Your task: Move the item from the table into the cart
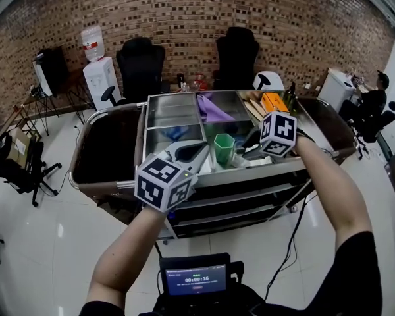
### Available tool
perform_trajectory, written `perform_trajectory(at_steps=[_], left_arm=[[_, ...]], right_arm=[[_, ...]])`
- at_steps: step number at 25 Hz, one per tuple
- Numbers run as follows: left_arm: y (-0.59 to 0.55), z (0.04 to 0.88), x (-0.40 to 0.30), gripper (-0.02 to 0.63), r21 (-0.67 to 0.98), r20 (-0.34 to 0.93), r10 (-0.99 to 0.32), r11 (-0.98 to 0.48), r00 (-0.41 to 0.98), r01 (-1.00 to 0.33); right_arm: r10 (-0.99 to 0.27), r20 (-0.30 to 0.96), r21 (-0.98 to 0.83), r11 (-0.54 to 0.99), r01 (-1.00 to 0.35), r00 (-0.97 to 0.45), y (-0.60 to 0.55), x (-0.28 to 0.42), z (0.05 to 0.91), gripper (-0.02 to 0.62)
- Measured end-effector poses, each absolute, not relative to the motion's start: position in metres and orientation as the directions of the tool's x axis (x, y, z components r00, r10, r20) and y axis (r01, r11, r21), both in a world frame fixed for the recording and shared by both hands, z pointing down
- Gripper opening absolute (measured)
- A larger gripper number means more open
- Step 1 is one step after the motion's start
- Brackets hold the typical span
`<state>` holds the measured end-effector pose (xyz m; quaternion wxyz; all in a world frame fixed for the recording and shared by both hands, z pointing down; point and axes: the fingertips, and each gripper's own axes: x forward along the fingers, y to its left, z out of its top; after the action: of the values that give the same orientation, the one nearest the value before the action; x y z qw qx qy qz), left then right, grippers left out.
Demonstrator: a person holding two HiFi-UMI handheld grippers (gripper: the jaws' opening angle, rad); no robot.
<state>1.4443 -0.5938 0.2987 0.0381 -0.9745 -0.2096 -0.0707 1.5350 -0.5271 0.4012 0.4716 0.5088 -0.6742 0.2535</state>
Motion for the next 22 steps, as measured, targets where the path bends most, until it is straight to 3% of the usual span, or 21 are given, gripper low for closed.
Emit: perform_trajectory(at_steps=[4,11,16,22], left_arm=[[-0.578,0.286,1.429,-0.012,-0.040,0.105,0.405,-0.911,0.908,0.411],[-0.546,0.288,1.405,-0.012,-0.032,0.059,0.454,-0.889,0.889,0.457],[-0.526,0.296,1.392,-0.011,-0.029,0.029,0.474,-0.880,0.880,0.475],[-0.506,0.302,1.370,-0.012,0.022,-0.028,0.546,-0.837,0.837,0.547]], right_arm=[[-0.627,0.779,0.221,0.280,-0.934,-0.004,-0.513,1.513,0.356,0.121],[-0.904,0.427,0.280,0.101,-0.955,0.030,-0.476,1.455,0.297,0.121],[-0.975,0.218,0.218,0.012,-0.976,0.037,-0.452,1.425,0.290,0.121],[-0.988,0.141,0.195,-0.042,-0.980,0.071,-0.421,1.401,0.314,0.121]])
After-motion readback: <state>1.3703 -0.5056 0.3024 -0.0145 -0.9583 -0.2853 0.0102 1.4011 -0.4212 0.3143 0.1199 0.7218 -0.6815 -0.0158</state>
